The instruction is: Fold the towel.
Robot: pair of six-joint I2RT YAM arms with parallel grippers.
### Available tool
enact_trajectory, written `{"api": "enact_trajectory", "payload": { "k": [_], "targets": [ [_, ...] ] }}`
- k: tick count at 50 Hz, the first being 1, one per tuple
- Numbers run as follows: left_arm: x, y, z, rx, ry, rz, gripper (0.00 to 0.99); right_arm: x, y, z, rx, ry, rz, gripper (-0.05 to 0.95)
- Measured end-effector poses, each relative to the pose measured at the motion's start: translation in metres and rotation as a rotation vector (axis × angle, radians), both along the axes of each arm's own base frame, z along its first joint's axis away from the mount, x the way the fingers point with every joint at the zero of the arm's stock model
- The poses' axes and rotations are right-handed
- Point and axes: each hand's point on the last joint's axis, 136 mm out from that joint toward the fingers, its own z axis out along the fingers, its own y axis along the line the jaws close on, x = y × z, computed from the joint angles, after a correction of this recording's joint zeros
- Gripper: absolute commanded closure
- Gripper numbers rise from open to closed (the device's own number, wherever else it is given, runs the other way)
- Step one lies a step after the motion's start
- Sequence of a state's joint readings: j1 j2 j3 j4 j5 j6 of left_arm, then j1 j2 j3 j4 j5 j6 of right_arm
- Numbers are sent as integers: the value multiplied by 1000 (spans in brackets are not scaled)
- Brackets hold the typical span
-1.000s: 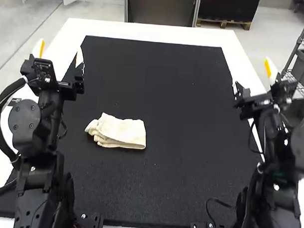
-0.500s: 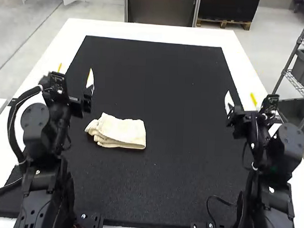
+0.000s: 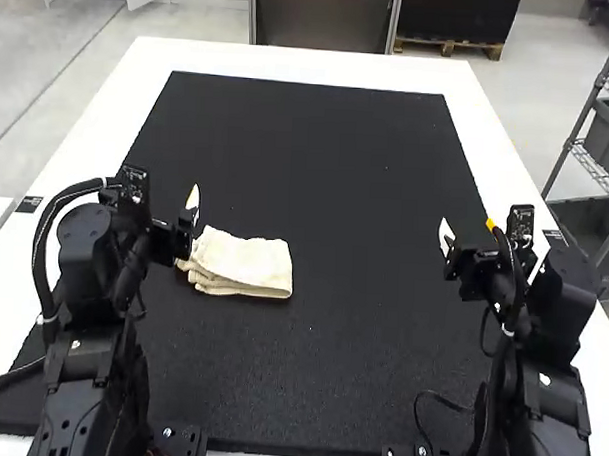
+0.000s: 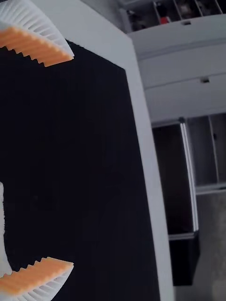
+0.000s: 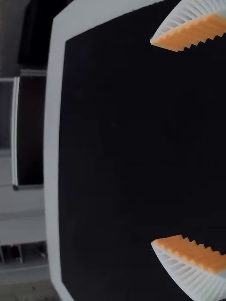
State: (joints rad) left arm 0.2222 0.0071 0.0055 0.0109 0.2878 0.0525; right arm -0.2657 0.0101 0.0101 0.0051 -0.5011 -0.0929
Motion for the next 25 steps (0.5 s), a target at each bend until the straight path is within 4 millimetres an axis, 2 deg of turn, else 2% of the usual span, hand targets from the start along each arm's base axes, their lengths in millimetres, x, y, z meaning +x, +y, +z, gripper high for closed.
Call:
{"api": "enact_trajectory", "payload": {
  "k": [8, 25],
  "targets": [
    [0, 4, -4, 0, 15, 21, 36, 2, -12, 0, 14, 7, -72, -10],
    [-2, 39, -3, -90, 10, 220, 36, 4, -58, 4, 61, -12, -341, -10]
  ]
}}
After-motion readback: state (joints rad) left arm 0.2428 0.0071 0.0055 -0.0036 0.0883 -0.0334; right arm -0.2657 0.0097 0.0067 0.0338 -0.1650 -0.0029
